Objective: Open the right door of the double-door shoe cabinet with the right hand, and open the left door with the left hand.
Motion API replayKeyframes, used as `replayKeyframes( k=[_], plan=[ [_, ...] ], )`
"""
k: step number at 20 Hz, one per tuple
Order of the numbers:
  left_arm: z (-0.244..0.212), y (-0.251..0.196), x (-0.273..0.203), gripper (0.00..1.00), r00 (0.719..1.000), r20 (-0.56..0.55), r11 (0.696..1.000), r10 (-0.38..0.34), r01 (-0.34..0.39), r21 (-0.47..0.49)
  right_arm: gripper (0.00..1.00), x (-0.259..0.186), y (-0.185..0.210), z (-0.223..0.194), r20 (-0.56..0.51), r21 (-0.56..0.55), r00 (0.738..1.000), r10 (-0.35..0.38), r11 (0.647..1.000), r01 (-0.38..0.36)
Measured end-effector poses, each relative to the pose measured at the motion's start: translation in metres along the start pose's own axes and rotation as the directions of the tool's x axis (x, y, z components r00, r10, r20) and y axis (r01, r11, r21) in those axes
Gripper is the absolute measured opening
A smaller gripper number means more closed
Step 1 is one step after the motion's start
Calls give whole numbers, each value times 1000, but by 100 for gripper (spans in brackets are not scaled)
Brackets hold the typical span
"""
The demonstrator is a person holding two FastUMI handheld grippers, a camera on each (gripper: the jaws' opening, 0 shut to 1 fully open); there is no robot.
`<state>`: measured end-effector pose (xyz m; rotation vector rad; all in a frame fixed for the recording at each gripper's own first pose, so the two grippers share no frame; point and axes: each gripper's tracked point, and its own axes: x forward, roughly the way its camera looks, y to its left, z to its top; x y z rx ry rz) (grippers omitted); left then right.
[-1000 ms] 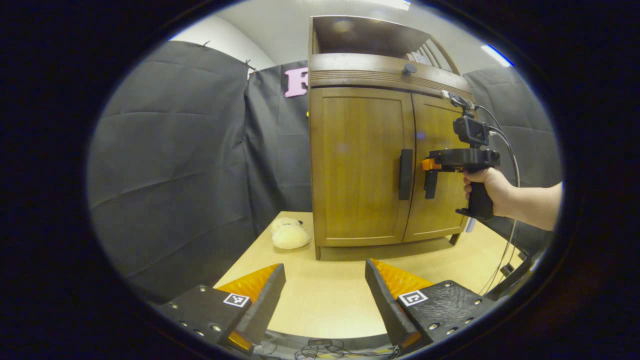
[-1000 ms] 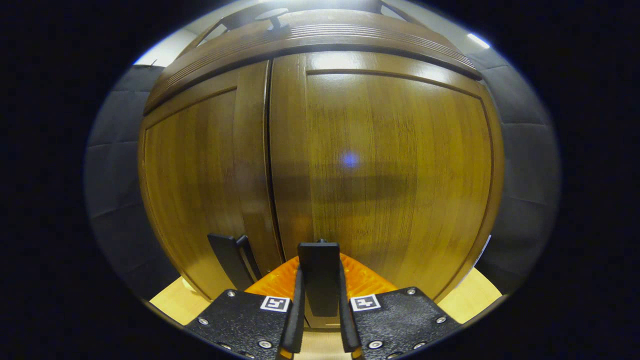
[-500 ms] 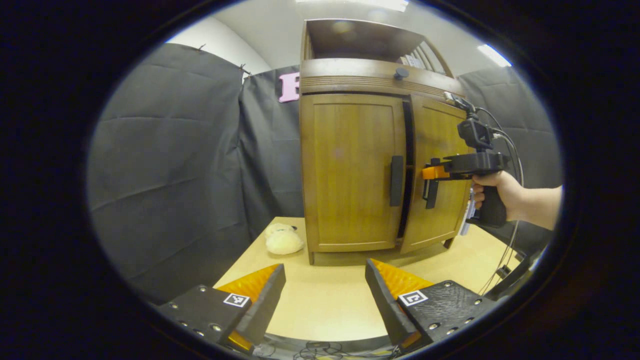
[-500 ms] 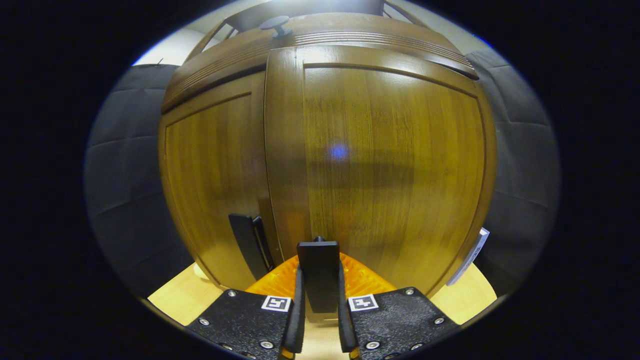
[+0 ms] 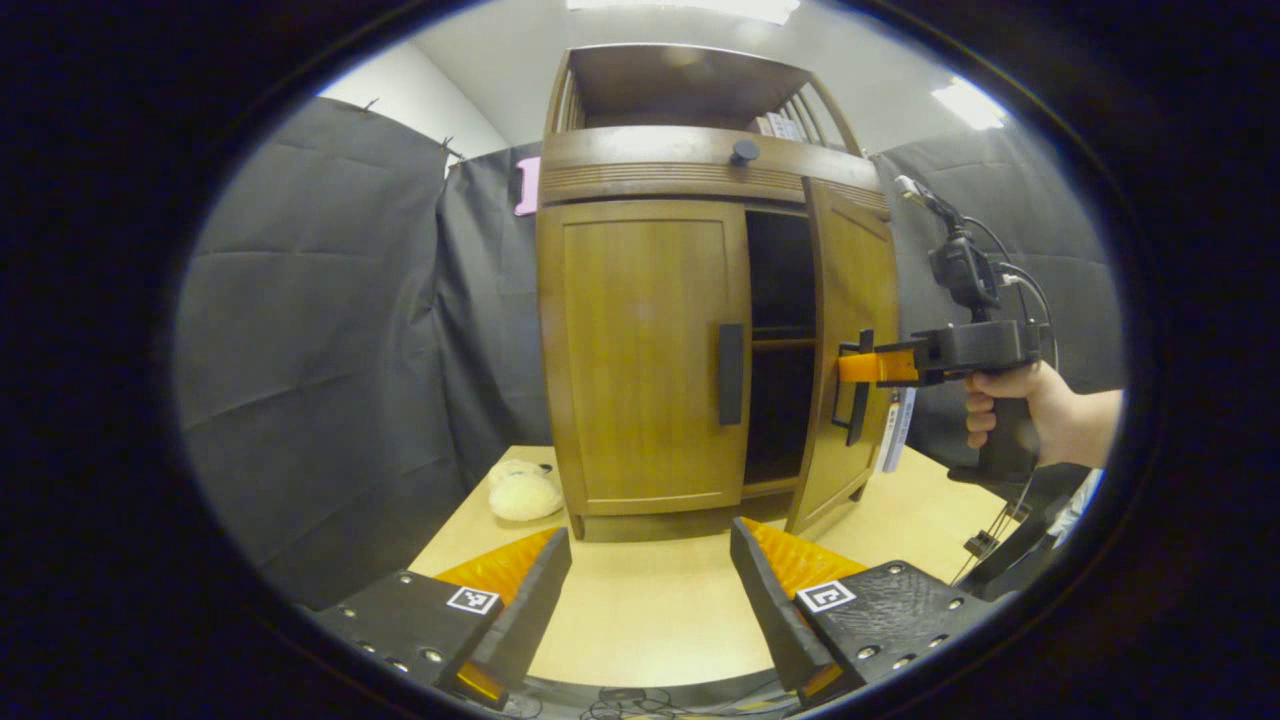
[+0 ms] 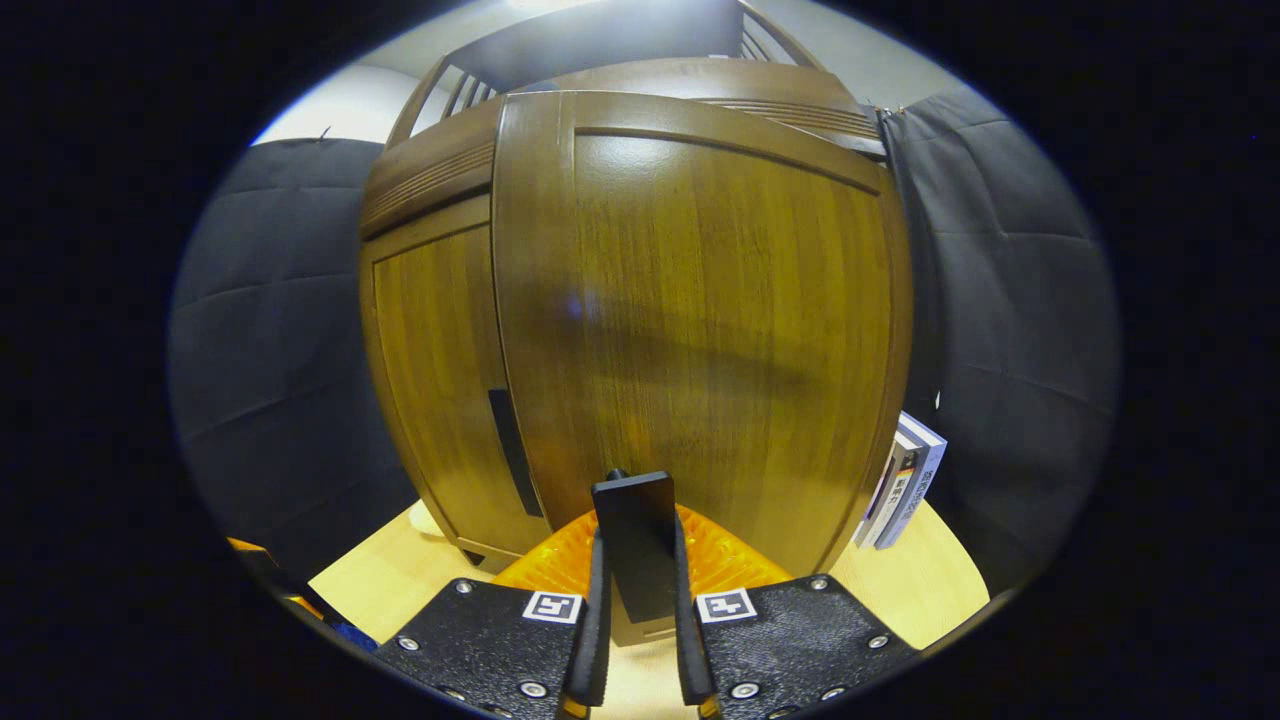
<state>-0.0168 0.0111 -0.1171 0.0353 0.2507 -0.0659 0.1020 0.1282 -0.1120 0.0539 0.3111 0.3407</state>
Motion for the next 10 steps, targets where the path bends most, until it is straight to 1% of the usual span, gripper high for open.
replayKeyframes(
  k=[2,3,7,10],
  plan=[
    [7,0,3,92,1000,7,1000,10,-10,9,29,-6,-6,1,-3,4,1000,19,1000,-19],
    [13,-1,10,98,1000,9,1000,16,-16,8,29,-12,-9,-1,-8,4,999,32,999,-32],
    [26,-11,30,98,999,10,999,41,-41,-17,29,-42,-22,-9,-39,-7,994,103,995,-103],
    [41,-12,45,98,997,9,997,76,-76,-19,28,-62,-39,-14,-61,1,988,144,990,-144]
  ],
)
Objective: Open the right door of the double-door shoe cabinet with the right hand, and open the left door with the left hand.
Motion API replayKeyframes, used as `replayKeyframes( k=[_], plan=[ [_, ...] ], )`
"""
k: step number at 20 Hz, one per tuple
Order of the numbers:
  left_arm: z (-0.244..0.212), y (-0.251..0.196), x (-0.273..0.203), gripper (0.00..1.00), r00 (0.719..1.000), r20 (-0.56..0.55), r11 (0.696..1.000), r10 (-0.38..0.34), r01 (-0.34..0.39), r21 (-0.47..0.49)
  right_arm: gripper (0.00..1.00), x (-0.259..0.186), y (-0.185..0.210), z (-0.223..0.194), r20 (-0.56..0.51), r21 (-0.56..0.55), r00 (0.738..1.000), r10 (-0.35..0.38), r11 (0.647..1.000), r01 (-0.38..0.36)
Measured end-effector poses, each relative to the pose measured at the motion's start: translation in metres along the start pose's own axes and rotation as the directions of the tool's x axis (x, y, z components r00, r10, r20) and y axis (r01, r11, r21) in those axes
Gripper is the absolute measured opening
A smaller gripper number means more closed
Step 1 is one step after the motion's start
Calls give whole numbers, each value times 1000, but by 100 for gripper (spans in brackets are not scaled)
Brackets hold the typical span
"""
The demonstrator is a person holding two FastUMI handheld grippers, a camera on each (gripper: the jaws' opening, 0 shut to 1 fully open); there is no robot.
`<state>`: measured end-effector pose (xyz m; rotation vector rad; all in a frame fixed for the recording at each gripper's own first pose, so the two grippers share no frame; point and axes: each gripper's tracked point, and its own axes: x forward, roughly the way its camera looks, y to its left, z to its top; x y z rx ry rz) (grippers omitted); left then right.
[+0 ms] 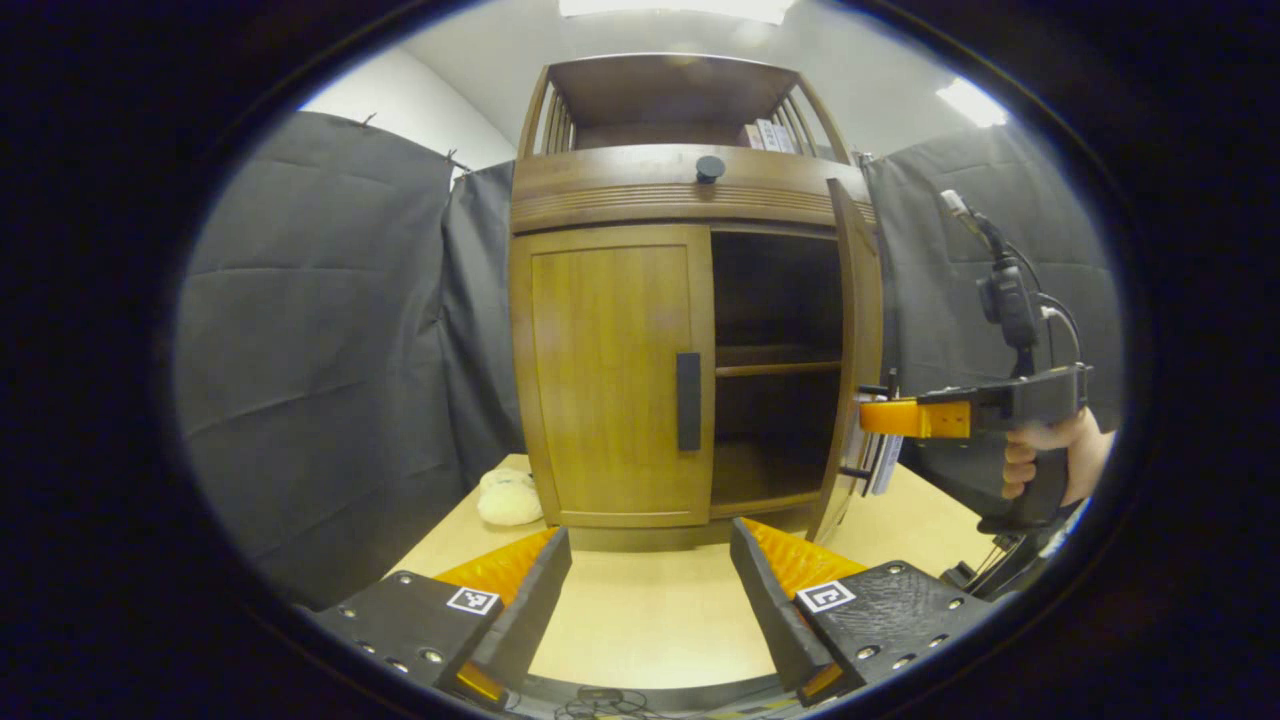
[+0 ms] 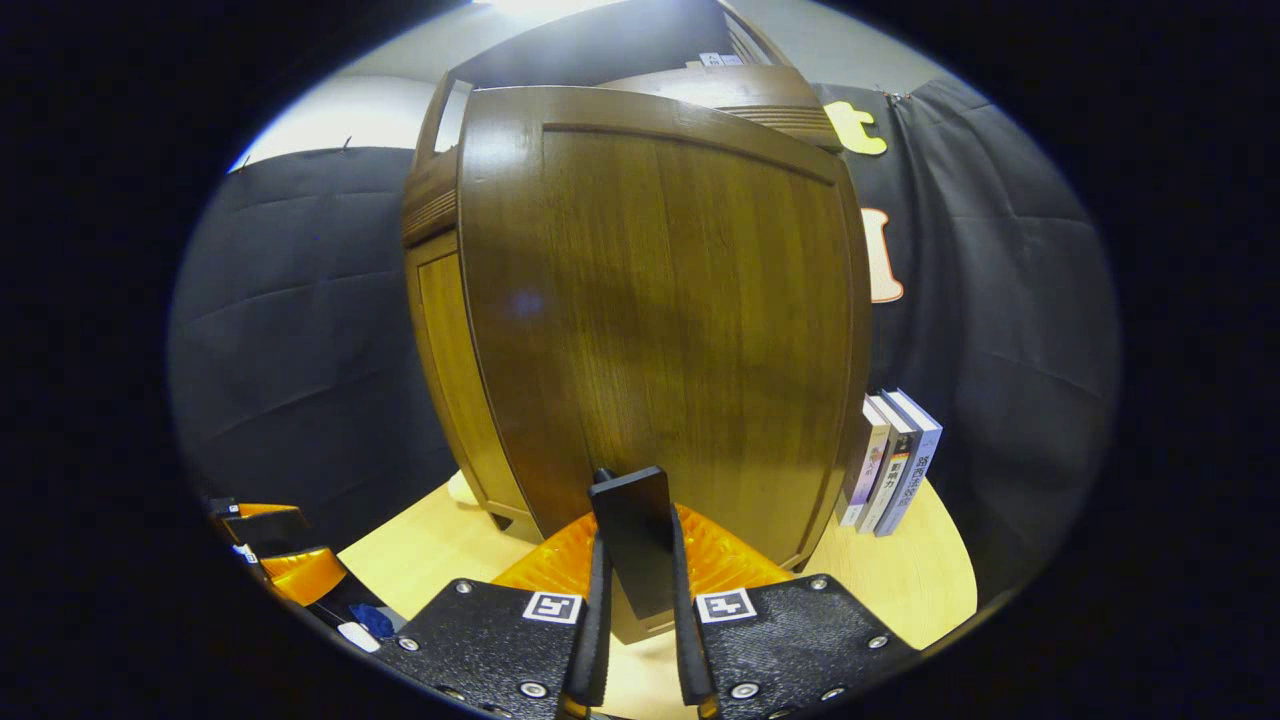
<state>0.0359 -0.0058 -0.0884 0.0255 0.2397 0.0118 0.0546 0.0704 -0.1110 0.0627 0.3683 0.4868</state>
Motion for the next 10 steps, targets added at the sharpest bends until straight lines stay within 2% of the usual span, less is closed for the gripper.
replayKeyframes(
  k=[4,8,10],
  plan=[
    [7,-17,23,98,1000,8,999,30,-29,-18,28,-26,-19,-8,-19,-9,999,47,999,-47],
    [20,-23,25,98,999,48,999,10,-7,-51,26,-50,-50,-14,-15,-5,997,70,998,-70],
    [22,-20,25,98,998,59,997,24,-19,-77,24,-60,-66,-14,-13,-21,997,76,997,-76]
  ],
)
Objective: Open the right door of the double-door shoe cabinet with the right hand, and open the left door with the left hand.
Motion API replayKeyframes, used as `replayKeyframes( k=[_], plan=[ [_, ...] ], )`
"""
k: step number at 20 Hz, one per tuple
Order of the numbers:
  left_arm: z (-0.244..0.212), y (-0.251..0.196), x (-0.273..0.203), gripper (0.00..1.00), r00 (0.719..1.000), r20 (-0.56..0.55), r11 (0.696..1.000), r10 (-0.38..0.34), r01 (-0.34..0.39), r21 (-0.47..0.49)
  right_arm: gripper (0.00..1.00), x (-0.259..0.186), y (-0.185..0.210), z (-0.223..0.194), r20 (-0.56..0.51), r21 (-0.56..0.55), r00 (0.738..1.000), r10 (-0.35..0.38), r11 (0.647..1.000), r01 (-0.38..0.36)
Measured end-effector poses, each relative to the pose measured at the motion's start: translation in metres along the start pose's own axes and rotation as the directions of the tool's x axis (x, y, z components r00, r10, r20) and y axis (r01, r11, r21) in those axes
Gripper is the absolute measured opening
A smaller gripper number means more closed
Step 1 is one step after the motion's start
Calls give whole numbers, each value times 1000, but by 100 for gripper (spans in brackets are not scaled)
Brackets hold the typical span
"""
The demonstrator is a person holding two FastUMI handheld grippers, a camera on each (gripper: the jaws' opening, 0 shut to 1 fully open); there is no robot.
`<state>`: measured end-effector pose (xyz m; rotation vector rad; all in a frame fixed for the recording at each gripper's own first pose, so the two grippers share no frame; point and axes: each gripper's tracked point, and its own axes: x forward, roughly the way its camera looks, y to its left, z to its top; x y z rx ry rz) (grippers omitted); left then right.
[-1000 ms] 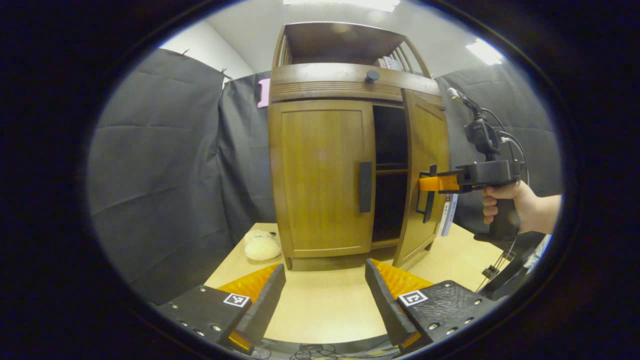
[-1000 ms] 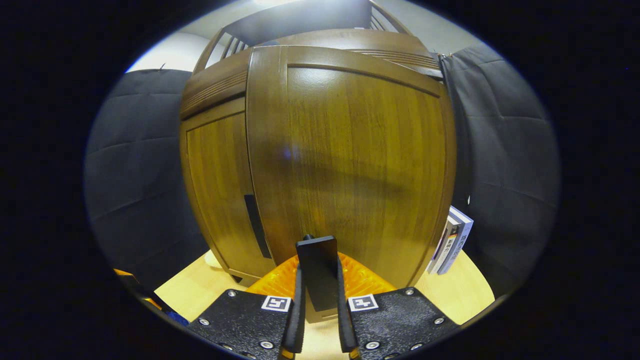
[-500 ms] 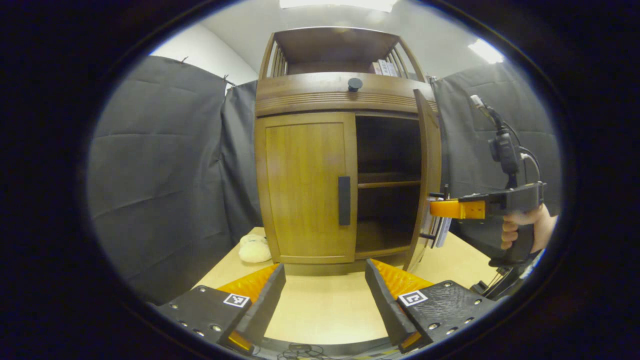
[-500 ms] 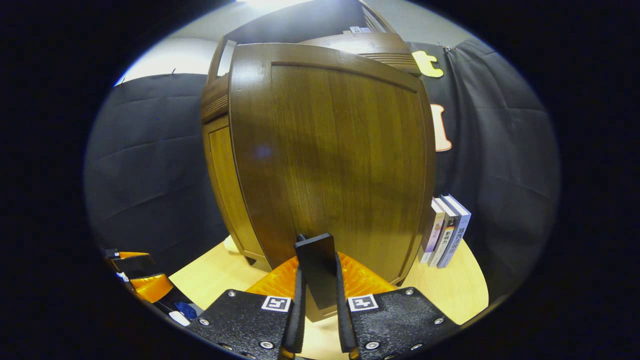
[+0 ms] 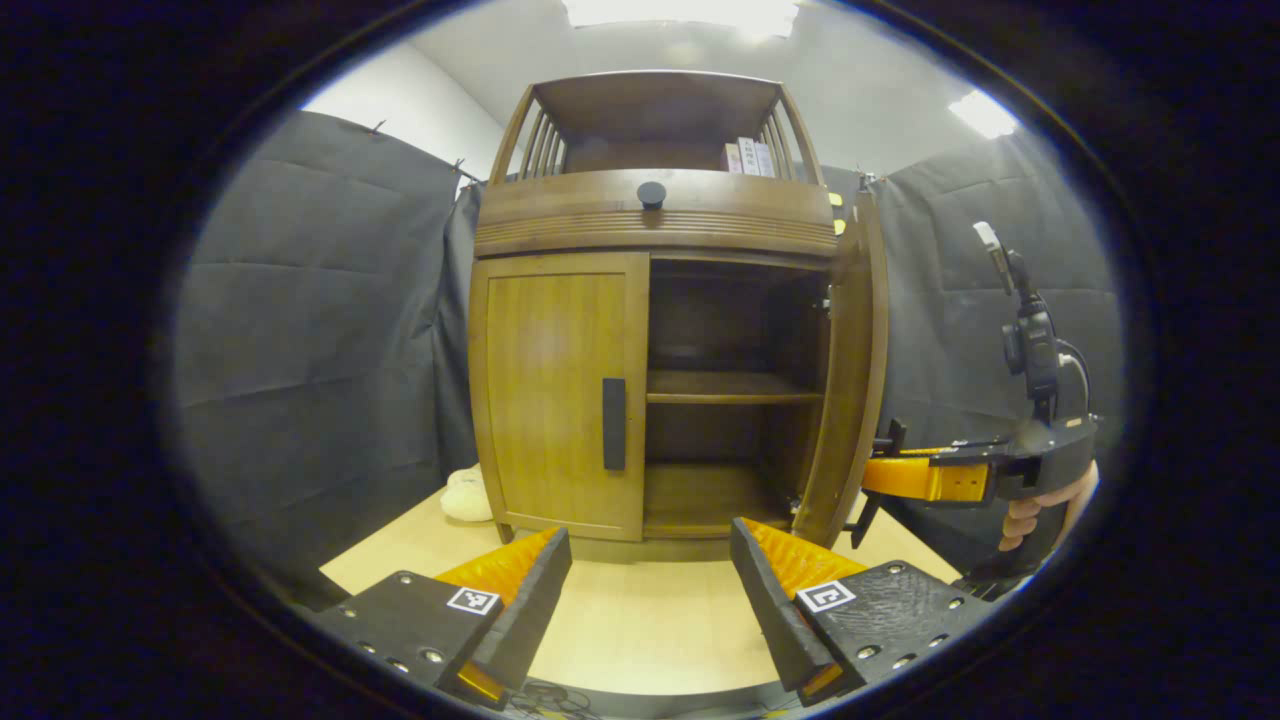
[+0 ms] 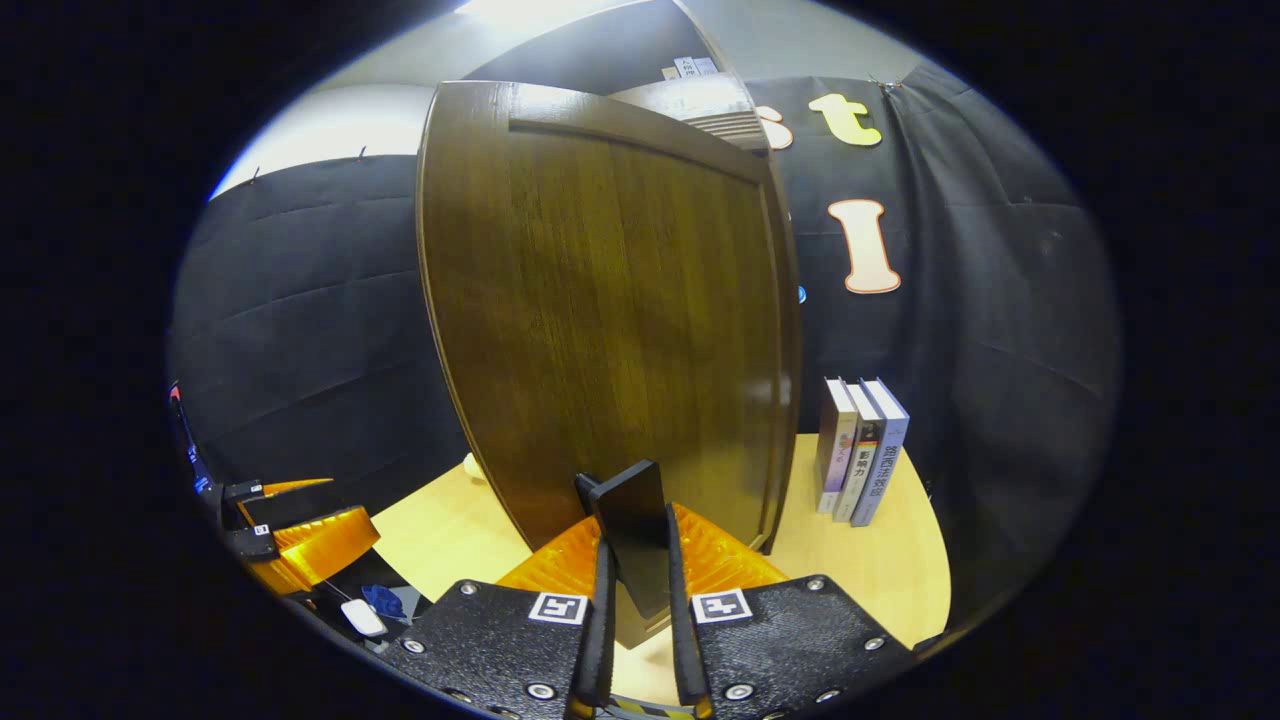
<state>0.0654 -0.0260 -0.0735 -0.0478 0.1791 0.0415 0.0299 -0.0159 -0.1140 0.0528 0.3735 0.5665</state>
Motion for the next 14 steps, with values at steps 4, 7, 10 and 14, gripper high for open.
replayKeyframes(
  k=[4,7,10,14],
  plan=[
    [-4,5,-7,98,998,3,997,69,-69,-26,22,-15,-28,-1,3,-19,999,37,999,-37],
    [-14,10,-16,98,993,-2,993,115,-115,-26,19,-23,-44,-1,3,-38,997,76,996,-76],
    [-18,13,-19,98,989,-8,989,145,-145,-25,19,-27,-61,1,17,-32,996,88,996,-87],
    [-14,18,-20,98,982,9,982,188,-188,-11,14,-33,-85,3,36,-24,997,71,997,-70]
  ],
)
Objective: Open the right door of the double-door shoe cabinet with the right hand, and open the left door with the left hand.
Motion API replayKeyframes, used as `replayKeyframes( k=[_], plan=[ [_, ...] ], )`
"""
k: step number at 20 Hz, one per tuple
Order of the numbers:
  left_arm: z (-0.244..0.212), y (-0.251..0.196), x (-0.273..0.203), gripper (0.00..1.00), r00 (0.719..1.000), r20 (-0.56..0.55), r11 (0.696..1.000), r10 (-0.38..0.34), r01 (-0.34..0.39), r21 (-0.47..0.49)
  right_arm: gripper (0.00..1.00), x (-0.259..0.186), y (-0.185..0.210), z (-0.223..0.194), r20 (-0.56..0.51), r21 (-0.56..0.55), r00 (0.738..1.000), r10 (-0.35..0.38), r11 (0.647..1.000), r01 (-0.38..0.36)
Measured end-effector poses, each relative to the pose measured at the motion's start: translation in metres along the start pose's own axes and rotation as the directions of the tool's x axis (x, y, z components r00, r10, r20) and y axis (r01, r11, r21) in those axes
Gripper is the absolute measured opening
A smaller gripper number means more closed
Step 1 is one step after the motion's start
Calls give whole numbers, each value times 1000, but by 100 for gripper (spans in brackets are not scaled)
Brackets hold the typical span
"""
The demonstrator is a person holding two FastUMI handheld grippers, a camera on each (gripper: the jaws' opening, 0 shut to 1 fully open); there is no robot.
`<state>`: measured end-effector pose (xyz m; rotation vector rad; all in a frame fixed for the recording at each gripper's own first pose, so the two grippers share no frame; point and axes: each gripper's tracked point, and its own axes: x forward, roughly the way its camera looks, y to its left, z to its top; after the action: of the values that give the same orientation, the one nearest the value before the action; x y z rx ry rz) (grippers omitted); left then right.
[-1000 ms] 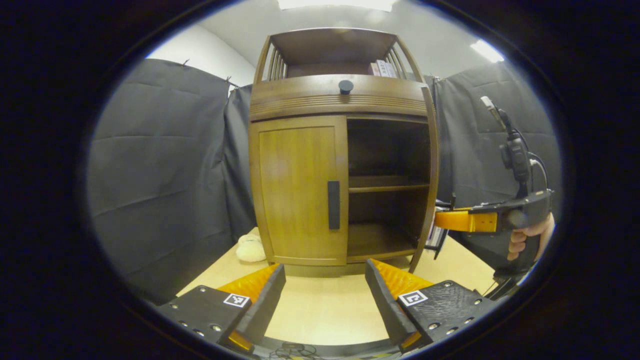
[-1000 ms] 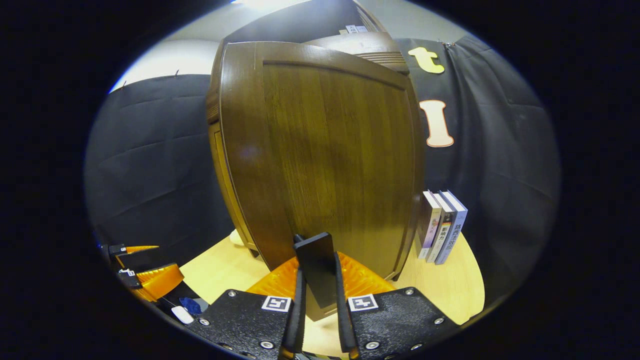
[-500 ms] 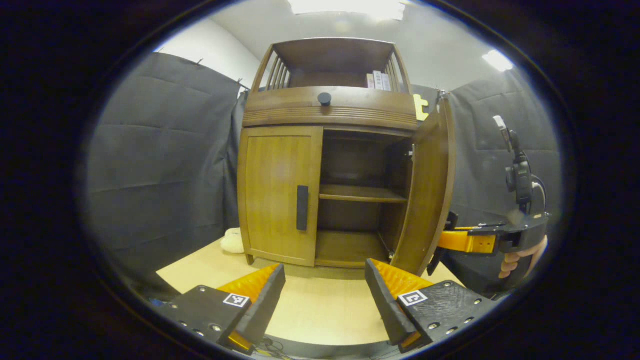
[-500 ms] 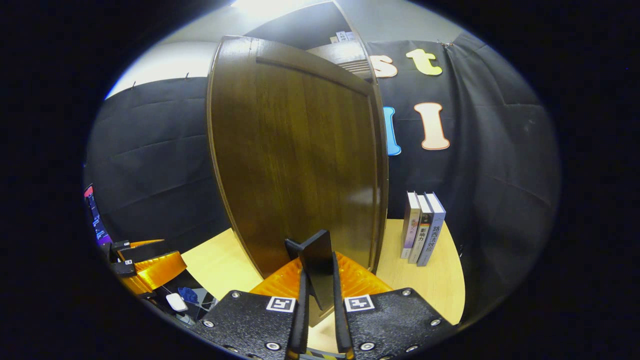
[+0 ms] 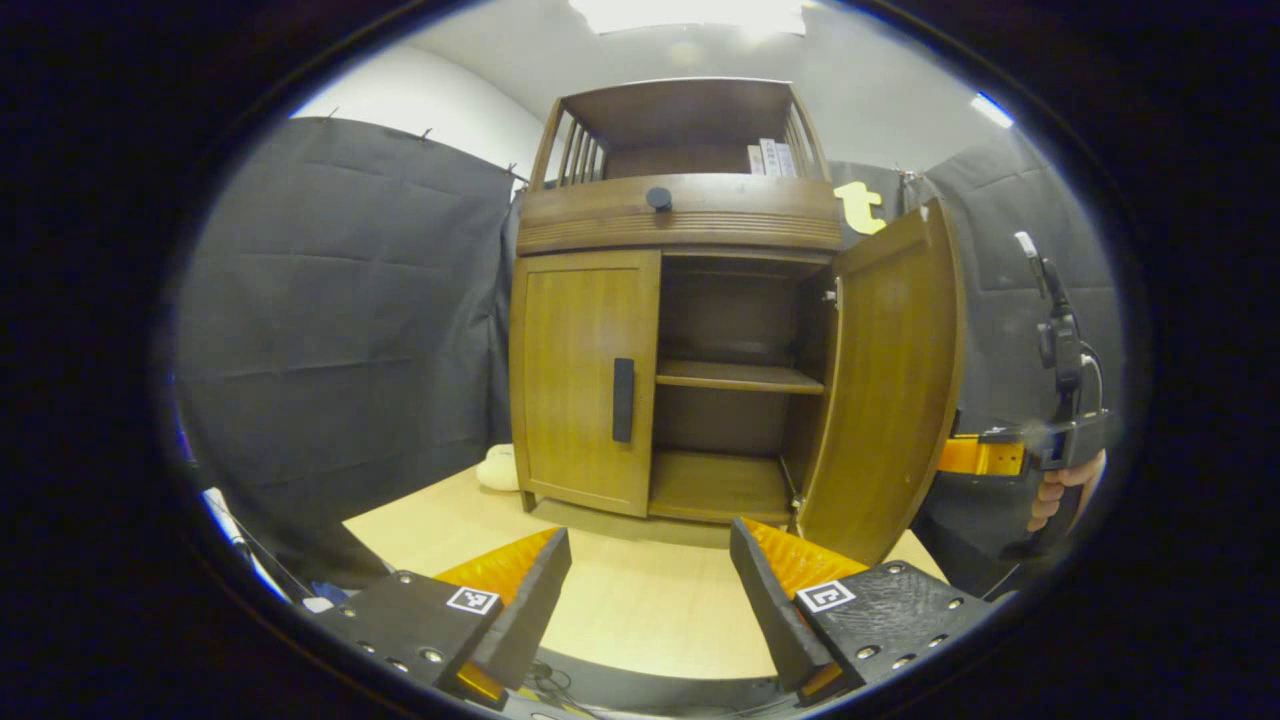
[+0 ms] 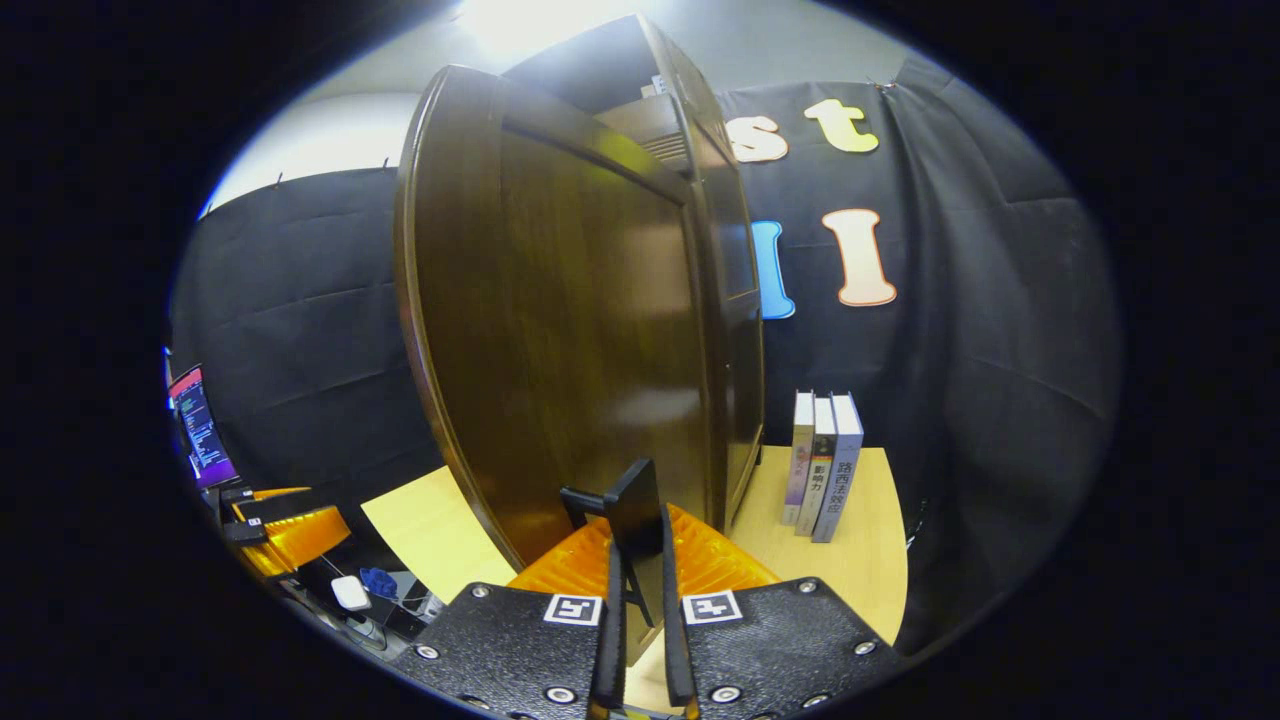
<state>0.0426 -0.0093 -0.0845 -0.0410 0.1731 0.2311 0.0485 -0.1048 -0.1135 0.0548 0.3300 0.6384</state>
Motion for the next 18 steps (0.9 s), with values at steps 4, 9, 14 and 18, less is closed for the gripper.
replayKeyframes(
  k=[4,9,14,18],
  plan=[
    [2,0,-4,92,1000,11,1000,21,-21,-12,11,0,-11,0,-7,29,1000,23,999,-23],
    [9,17,-12,98,997,40,997,68,-69,28,10,-2,-10,2,4,-3,999,-34,999,34],
    [-5,39,-11,98,996,19,997,82,-82,7,11,-4,-10,4,2,-6,998,-56,998,56],
    [-3,55,0,98,997,13,997,76,-77,16,14,-11,-6,-8,-42,20,997,-58,998,59]
  ],
)
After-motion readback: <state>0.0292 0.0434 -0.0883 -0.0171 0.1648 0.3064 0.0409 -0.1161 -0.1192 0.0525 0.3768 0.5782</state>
